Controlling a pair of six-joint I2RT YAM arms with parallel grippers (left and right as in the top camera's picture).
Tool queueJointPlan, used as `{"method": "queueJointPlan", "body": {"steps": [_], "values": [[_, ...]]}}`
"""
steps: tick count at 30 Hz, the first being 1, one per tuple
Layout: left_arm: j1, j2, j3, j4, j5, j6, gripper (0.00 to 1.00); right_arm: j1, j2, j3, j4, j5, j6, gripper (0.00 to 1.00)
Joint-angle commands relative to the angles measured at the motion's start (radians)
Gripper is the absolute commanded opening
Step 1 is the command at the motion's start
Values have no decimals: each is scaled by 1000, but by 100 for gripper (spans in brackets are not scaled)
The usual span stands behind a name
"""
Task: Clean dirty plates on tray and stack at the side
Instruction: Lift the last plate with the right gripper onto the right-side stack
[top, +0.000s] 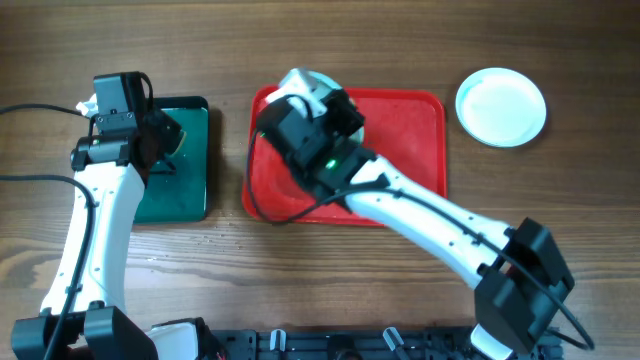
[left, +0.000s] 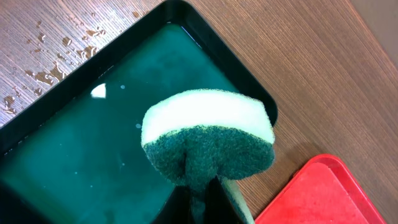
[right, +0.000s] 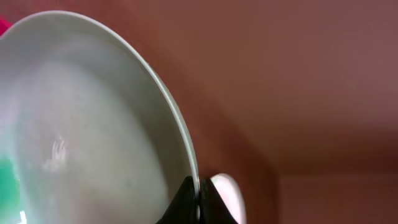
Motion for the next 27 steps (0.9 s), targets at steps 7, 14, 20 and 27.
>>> {"method": "queueJointPlan", "body": {"steps": [7,14,20,27], "values": [[2,-5,-3,0,8,-9,4,122,-31,26,257,208,-428,4],[2,-5,-3,0,8,-9,4,120,-31,25,256,196,-359,4],[2,-5,-3,0,8,-8,4,24,-31,25,63,-13,-42,4],[2,-5,-3,0,8,-8,4,-361,-31,25,-158,-507,441,4]]}}
